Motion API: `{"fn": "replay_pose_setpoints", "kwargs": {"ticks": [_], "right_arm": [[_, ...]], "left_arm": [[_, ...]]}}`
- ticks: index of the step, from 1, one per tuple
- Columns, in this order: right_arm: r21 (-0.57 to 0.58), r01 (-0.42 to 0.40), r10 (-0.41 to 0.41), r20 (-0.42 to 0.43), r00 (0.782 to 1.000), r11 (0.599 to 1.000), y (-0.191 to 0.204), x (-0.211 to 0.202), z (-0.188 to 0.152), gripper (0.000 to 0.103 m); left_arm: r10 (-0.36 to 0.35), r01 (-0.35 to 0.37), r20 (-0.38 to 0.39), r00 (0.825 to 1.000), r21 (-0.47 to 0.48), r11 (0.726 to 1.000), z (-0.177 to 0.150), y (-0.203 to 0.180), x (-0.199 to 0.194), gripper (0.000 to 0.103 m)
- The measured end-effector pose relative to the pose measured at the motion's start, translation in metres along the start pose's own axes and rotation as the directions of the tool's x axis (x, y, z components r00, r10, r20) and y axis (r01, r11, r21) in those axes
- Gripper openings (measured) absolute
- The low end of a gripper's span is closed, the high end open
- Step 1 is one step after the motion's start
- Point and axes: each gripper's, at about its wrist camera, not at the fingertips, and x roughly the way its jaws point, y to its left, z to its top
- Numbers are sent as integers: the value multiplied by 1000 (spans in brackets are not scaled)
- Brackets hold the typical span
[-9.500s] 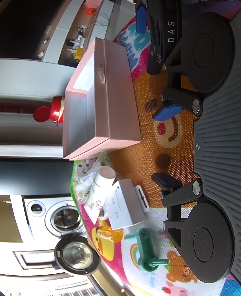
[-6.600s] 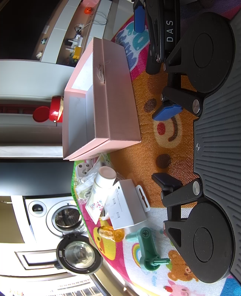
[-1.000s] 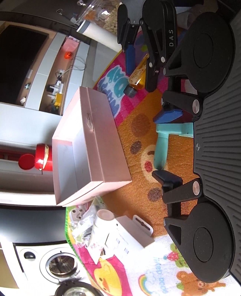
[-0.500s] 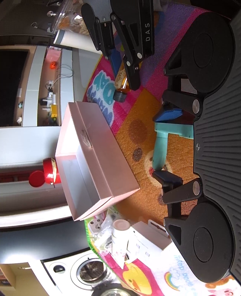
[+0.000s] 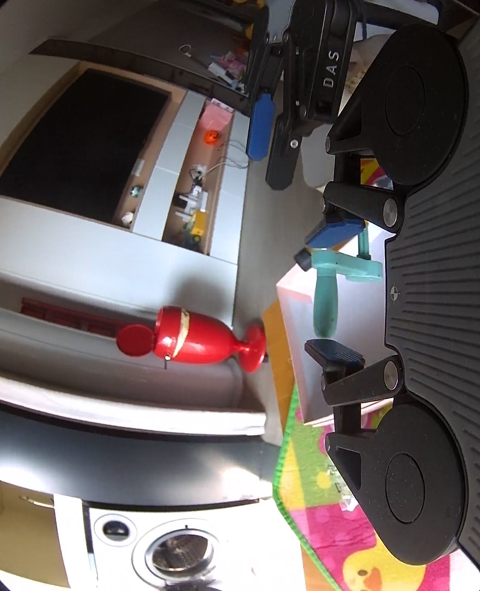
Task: Organize rigid objects
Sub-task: 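Drop teal part into pink box with left tool while right tool releases bottle there, then grasp the white cream tube with the right tool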
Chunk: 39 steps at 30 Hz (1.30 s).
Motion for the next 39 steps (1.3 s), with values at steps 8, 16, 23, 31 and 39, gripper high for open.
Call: {"fn": "replay_pose_setpoints", "kwargs": {"ticks": [8, 16, 23, 31, 39], "right_arm": [[-33, -164, 159, -128, 979, 986, 25, -17, -92, 64], [75, -228, 239, -260, 935, 971, 52, 2, -141, 64], [3, -263, 256, -241, 936, 965, 76, -1, -131, 64], [-114, -383, 356, -203, 912, 917, 133, 42, -44, 59], [-122, -368, 294, -401, 868, 922, 208, 155, -17, 54]], "left_arm": [[169, -168, -14, 986, -205, 964, -64, 80, -28, 58], [235, -245, -72, 969, -340, 908, -105, 138, -30, 57], [228, -218, -18, 974, -370, 903, -106, 140, -36, 57], [308, -287, 29, 951, -289, 913, -117, 118, -71, 58], [253, -244, -18, 967, -347, 906, -151, 130, -102, 58]]}}
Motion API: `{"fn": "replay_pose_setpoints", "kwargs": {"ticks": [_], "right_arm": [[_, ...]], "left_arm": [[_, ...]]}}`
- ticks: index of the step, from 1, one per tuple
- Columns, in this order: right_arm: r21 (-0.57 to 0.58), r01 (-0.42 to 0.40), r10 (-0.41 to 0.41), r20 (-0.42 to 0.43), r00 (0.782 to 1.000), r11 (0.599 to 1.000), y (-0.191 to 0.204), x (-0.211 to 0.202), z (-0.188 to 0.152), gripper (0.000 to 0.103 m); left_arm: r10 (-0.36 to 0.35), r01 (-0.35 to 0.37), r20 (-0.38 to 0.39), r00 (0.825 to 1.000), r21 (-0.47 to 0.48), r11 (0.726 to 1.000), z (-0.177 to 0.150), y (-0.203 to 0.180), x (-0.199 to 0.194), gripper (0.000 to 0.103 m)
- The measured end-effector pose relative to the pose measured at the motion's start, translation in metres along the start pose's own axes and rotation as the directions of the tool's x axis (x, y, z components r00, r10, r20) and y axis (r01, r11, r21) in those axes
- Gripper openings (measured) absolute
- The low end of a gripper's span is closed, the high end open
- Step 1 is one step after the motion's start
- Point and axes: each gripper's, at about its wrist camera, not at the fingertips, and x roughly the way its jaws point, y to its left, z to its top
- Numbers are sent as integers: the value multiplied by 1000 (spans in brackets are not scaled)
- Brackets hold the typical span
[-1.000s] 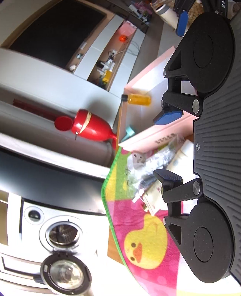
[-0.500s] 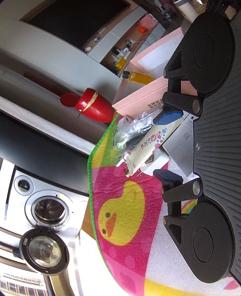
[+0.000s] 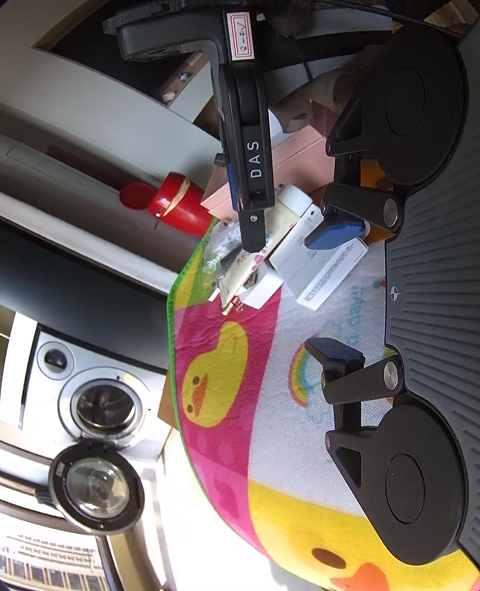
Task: Organize rigid objects
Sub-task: 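Grasp the white cream tube with the right tool, then grasp white USB-C charger box with left tool while right tool lifts cream tube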
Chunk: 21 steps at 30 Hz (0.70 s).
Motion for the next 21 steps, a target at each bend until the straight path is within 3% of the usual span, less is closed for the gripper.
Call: {"fn": "replay_pose_setpoints", "kwargs": {"ticks": [4, 5, 9, 11, 15, 21], "right_arm": [[81, -53, 61, -100, 993, 995, 3, 22, -6, 48], [100, -73, 82, -88, 993, 992, 5, 20, -9, 47], [154, -232, 253, -140, 957, 960, 17, 9, -22, 32], [166, -273, 298, -149, 943, 948, 22, 1, -32, 23], [122, -228, 242, -113, 964, 966, 28, -23, -50, 17], [34, -98, 100, -66, 993, 995, 19, -58, -86, 17]], "left_arm": [[-16, 16, 7, 1000, -34, 999, -12, 12, -16, 58], [-24, 25, 10, 1000, -44, 999, -13, 14, -19, 58], [-48, 49, 21, 999, -86, 995, -18, 23, -28, 58], [-52, 54, 30, 998, -81, 995, -18, 23, -30, 58], [-43, 43, 16, 999, -10, 999, -17, 10, -30, 58], [82, -80, -6, 997, 162, 984, -23, -25, -16, 59]]}}
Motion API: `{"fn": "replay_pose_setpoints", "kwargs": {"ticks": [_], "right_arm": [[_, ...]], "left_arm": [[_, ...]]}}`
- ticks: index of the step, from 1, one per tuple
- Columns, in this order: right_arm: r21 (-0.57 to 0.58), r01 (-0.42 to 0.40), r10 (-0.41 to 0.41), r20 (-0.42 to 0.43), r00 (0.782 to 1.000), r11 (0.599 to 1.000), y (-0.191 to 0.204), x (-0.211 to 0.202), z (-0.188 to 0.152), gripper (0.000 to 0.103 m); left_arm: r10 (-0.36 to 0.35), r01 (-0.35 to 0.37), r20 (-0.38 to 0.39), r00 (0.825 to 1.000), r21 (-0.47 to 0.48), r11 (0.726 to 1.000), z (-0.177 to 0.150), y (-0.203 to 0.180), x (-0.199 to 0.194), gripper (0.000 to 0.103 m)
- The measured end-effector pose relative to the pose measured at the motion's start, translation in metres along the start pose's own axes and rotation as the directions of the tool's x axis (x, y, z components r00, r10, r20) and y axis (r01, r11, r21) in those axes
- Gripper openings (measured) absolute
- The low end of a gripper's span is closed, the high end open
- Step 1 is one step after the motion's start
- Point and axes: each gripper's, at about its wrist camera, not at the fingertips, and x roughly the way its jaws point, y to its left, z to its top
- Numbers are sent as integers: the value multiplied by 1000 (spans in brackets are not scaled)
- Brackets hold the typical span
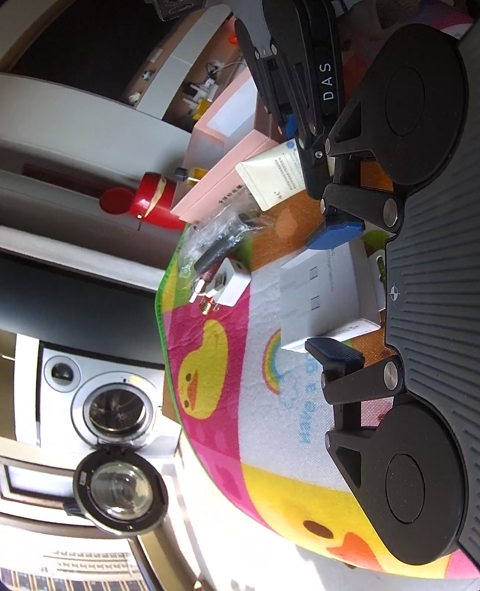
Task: Organize rigid objects
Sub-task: 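Grasp white USB-C charger box with left tool while right tool lifts cream tube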
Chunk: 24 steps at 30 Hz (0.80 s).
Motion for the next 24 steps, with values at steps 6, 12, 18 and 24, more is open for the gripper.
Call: {"fn": "replay_pose_setpoints", "kwargs": {"ticks": [6, 12, 18, 24], "right_arm": [[-10, 87, -86, 47, 995, 996, -18, -21, -46, 34], [12, 132, -133, 109, 985, 991, -30, -30, -82, 54], [54, 130, -137, 173, 975, 990, -34, -32, -95, 62], [62, 122, -132, 190, 973, 991, -35, -30, -96, 64]], "left_arm": [[47, -42, -34, 998, 122, 992, 2, -29, 20, 66], [52, -49, -19, 998, 146, 988, 12, -41, 20, 63], [81, -62, -66, 995, 253, 965, 9, -63, 30, 65], [27, -1, -91, 995, 277, 961, 6, -74, 37, 88]]}}
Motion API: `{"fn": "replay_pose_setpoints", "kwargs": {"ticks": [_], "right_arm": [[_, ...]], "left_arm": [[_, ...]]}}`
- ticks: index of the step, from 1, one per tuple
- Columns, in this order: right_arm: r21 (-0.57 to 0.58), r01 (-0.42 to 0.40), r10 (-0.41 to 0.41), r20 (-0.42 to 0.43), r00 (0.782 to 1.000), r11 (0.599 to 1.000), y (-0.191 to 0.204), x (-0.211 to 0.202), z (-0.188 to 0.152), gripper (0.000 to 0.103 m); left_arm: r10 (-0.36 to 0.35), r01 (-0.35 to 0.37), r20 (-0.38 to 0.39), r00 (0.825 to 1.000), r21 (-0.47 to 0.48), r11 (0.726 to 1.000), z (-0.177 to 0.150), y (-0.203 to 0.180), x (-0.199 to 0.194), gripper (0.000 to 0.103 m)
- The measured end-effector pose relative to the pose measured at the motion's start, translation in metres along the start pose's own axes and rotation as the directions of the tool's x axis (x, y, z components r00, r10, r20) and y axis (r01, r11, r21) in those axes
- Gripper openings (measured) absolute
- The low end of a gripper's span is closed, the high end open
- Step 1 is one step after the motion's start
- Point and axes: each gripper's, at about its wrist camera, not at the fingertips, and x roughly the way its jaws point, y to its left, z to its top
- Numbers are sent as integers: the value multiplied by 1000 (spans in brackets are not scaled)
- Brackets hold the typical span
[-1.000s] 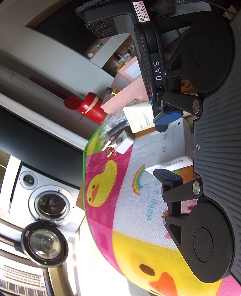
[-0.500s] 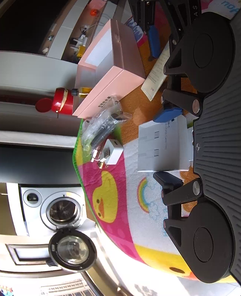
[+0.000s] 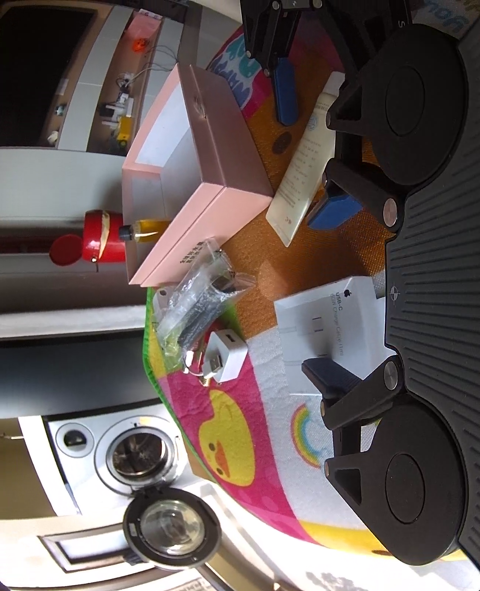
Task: Organize rigid objects
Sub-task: 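Grasp white USB-C charger box with left tool while right tool lifts cream tube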
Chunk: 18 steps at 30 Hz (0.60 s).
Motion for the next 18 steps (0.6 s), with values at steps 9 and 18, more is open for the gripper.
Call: {"fn": "replay_pose_setpoints", "kwargs": {"ticks": [9, 18], "right_arm": [[-4, -5, 5, 1, 1000, 1000, 1, 0, -2, 68], [-6, -7, 7, 1, 1000, 1000, 3, 1, -1, 69]], "left_arm": [[128, -125, 50, 991, -44, 991, 2, 8, -14, 80], [82, -87, -50, 995, -117, 989, -2, 19, 19, 81]]}}
